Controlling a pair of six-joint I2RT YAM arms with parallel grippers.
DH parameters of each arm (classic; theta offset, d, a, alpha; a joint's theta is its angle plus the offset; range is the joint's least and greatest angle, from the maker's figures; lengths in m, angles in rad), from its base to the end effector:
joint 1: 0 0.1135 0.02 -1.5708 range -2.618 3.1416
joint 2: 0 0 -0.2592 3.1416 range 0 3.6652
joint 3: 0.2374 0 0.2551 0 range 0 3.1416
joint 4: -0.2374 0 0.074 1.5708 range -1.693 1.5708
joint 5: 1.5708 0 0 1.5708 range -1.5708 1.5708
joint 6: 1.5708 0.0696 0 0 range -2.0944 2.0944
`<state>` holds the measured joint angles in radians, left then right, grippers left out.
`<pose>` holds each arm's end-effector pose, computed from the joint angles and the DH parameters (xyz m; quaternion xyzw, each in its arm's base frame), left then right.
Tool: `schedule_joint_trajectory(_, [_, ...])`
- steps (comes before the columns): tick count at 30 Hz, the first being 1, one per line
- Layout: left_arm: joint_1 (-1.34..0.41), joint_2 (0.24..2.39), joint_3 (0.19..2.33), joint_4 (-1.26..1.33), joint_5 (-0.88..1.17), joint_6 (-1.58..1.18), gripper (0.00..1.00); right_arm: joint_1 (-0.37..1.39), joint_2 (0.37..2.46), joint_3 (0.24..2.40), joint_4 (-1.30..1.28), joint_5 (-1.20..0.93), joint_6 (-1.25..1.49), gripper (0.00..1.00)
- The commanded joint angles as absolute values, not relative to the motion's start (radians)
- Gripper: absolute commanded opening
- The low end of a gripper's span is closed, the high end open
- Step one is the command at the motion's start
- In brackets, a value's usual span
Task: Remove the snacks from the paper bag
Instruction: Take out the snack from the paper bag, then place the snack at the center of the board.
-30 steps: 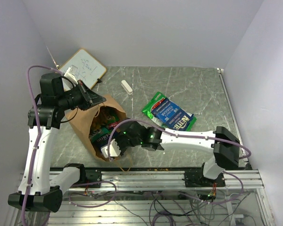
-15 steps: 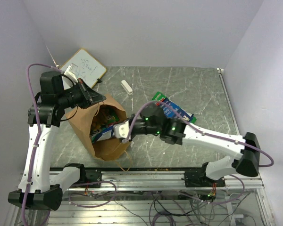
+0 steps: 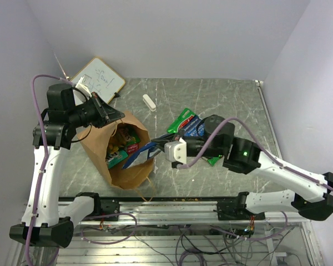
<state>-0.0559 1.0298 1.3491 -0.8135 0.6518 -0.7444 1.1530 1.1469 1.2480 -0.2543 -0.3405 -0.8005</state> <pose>0.2143 -0.0543 0.4091 -0.1200 0.8211 -0.4424 0.3402 0.0972 0.2763 0.4132 -0.6817 0.3274 0.2391 0.6090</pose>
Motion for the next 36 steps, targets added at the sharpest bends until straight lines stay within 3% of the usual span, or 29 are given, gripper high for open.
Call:
schedule_joint_trajectory(1, [-0.055,1.024,1.341,-0.78,0.655,-0.736,0.07,1.145,1.089,1.316,-0.362,-0.234,-0.829,0.0])
schedule_joint_trajectory(8, [-0.054,1.029,1.332,-0.757,0.661,-0.75,0.07,1.012,1.01,1.29,-0.366,-0.155,-0.755,0.0])
schedule_joint_trajectory(12, [-0.054,1.032,1.342,-0.761,0.663,-0.747,0.07,0.981,1.013,1.298,-0.378,0.008,-0.63,0.0])
schedule_joint_trajectory(20, [-0.054,1.02,1.314,-0.741,0.676,-0.765,0.07,0.933,1.123,1.336,-0.432,0.453,-0.152,0.0])
schedule_joint_trajectory(25, [-0.054,1.023,1.323,-0.745,0.682,-0.76,0.07,0.866,1.252,1.433,-0.669,0.701,0.221,0.0])
schedule_joint_trajectory(36, [-0.054,1.021,1.311,-0.738,0.692,-0.764,0.07,0.628,1.358,1.467,-1.04,0.686,0.589,0.0])
